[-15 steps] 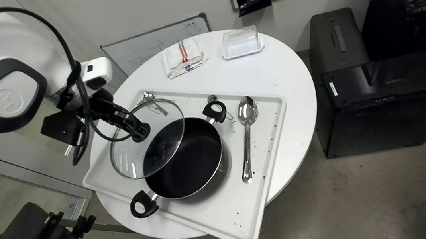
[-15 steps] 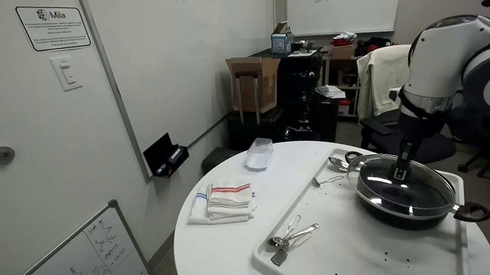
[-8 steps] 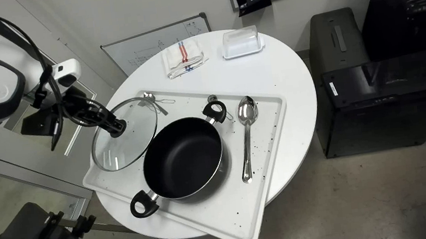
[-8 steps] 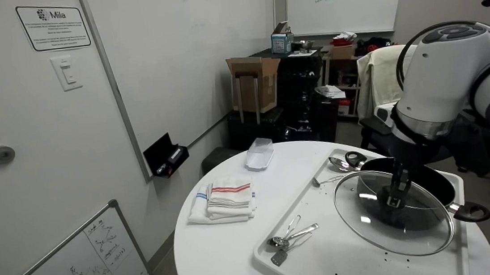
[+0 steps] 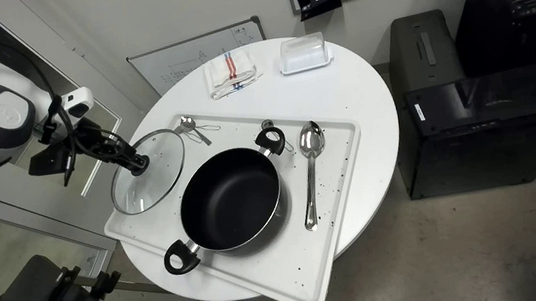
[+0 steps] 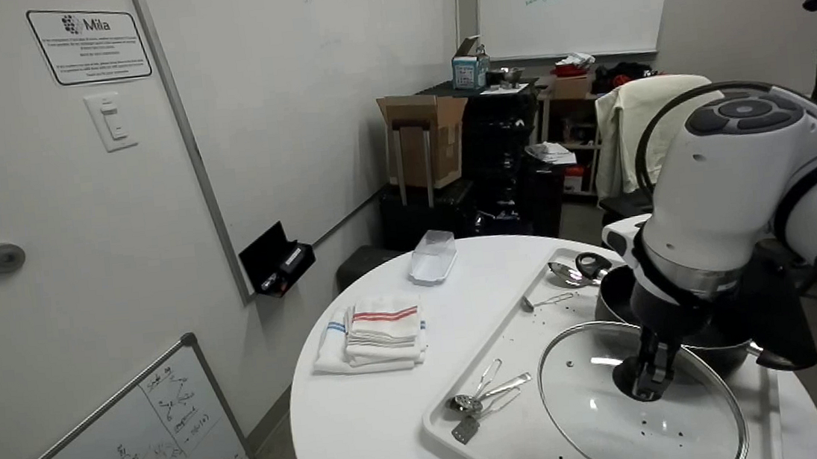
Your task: Uncover the pot
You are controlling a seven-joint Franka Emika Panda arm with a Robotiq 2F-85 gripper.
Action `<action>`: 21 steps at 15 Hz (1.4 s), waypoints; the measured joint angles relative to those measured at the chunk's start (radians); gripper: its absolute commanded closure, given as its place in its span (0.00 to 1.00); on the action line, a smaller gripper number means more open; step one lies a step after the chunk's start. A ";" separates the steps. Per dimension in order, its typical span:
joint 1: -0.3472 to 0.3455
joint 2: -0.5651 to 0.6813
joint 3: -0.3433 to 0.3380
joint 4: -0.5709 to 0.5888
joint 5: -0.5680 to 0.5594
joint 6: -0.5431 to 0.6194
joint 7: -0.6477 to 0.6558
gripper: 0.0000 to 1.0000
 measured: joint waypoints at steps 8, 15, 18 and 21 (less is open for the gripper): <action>0.022 0.216 -0.028 0.087 0.044 0.104 -0.004 0.75; 0.022 0.306 -0.027 0.147 0.154 0.131 -0.054 0.75; 0.018 0.307 -0.023 0.149 0.174 0.131 -0.071 0.24; 0.013 0.314 -0.022 0.148 0.186 0.131 -0.075 0.03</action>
